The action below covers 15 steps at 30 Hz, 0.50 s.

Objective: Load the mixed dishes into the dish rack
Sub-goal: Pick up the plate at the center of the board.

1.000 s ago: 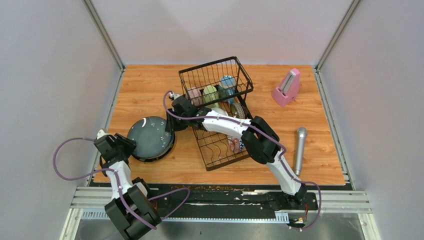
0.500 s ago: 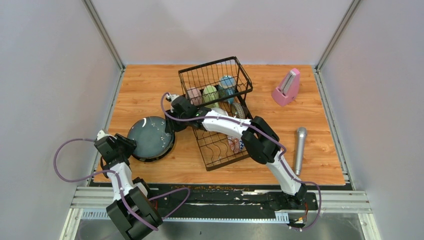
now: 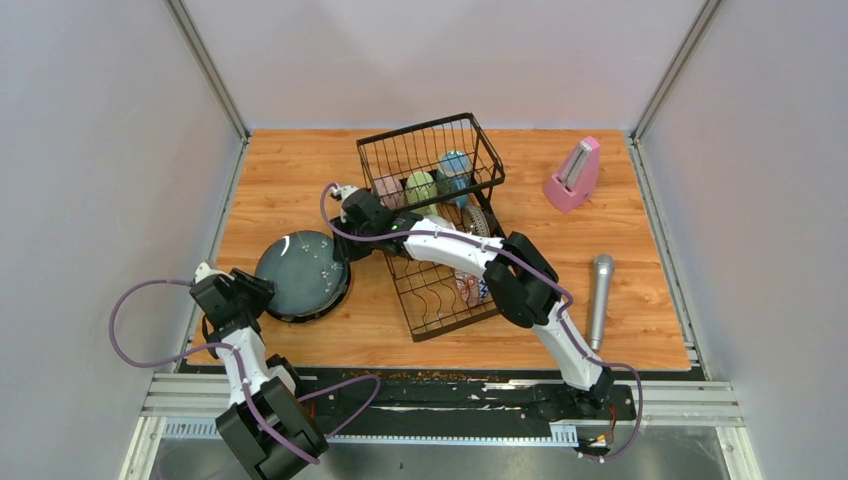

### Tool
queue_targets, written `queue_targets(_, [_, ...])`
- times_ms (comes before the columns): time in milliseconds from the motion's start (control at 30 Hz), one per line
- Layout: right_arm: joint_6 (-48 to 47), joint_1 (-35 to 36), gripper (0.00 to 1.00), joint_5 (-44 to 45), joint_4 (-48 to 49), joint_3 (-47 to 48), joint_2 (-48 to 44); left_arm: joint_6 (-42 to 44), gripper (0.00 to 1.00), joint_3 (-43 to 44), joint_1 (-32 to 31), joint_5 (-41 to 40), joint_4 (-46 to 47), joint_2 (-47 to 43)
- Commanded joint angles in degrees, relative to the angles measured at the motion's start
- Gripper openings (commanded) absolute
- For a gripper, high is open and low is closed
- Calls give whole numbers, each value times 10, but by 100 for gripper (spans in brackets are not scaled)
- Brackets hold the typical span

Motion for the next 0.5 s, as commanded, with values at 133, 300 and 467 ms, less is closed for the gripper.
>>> queue_targets(133, [-47,95,24,-42,-8,114,17,-77,47,-1,-28,206,20,-21])
queue_targets(300, [-65,102,27,-34,-20,109,15,-76,47,-6,-28,202,19,-21])
queue_targets(467, [-65,102,29,-79,-18,119,11,-79,47,-9,-28,203,23,-20])
